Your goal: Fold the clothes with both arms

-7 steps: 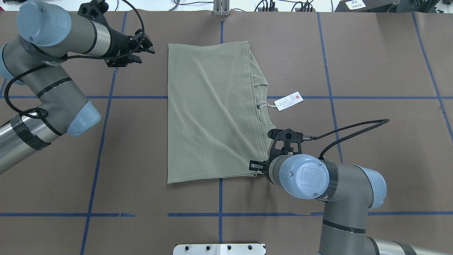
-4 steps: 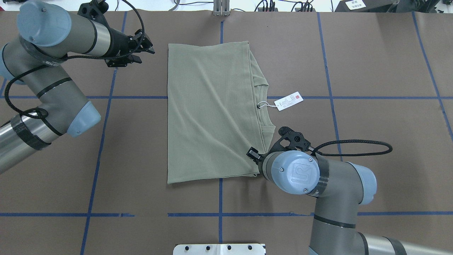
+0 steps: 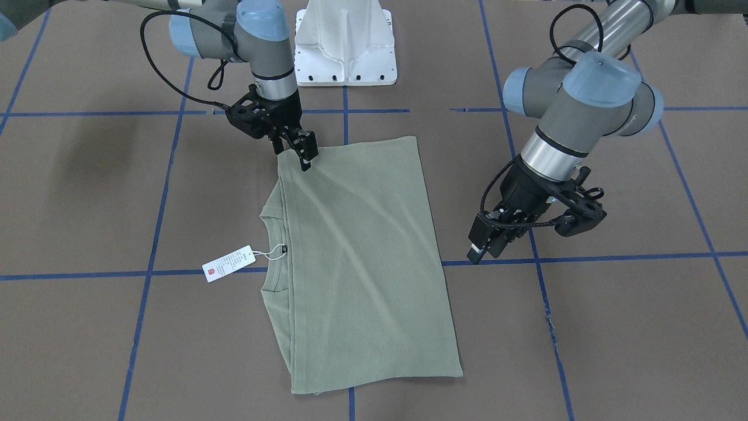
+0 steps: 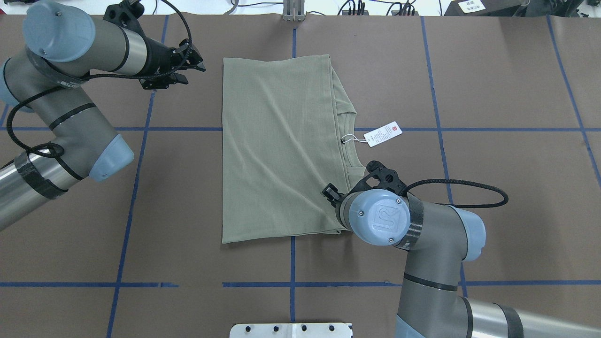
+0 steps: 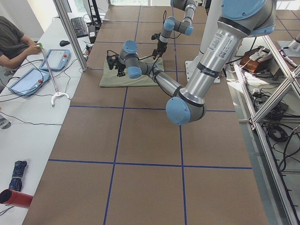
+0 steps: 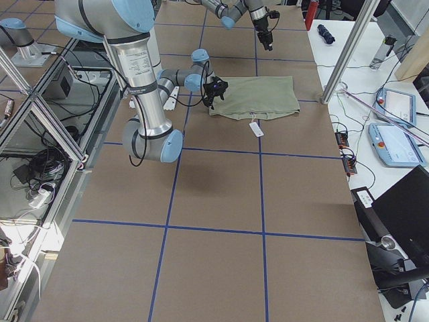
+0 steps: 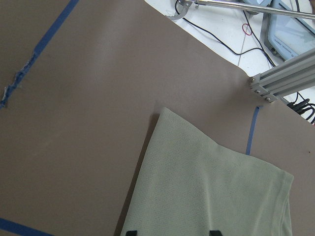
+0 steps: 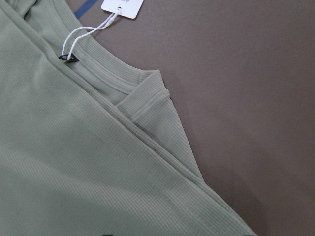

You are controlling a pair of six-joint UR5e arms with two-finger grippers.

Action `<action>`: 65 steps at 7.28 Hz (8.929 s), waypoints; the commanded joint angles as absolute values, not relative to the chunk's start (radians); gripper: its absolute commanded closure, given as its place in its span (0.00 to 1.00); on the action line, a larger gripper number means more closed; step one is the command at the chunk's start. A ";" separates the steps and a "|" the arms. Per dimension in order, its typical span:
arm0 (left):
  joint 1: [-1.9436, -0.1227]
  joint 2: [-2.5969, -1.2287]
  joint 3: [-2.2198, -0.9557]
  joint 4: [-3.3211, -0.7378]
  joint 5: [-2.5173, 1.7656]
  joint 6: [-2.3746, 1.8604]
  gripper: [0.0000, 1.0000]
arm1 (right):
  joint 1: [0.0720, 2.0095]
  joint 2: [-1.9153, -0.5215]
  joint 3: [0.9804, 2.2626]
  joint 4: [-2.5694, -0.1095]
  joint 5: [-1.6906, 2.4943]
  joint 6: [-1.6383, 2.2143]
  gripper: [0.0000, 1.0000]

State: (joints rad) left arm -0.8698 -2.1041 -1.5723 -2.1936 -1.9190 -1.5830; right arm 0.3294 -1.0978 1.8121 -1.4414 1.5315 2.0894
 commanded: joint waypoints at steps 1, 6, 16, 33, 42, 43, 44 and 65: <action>-0.870 -2.105 -1.572 -2.194 -1.917 -1.585 0.42 | 0.331 -1.098 1.779 -1.390 1.540 2.091 0.09; -0.870 -2.105 -1.577 -2.194 -1.917 -1.598 0.42 | 0.318 -1.108 1.778 -1.391 1.545 2.101 0.79; -0.758 -1.999 -1.748 -2.198 -1.907 -1.864 0.42 | 0.358 -1.155 1.911 -1.397 1.692 2.144 1.00; -0.195 -1.828 -1.913 -2.098 -1.563 -2.213 1.00 | 0.301 -1.236 2.000 -1.410 1.686 2.192 1.00; -0.219 -1.784 -2.229 -2.034 -1.565 -2.287 1.00 | 0.269 -1.281 2.252 -1.621 1.611 2.287 1.00; -0.318 -1.852 -2.194 -2.014 -1.571 -2.207 1.00 | 0.319 -1.214 2.222 -1.681 1.609 2.273 1.00; -0.392 -1.914 -2.125 -1.984 -1.572 -2.110 1.00 | 0.400 -1.151 2.132 -1.678 1.611 2.172 1.00; -0.910 -2.118 -1.428 -2.465 -1.914 -1.560 0.45 | 0.551 -0.870 1.480 -1.327 1.740 1.534 1.00</action>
State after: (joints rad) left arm -0.9075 -2.1200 -1.4273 -2.4655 -1.9109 -1.5601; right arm 0.5987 -0.8722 1.4796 -1.3252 1.7827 1.5208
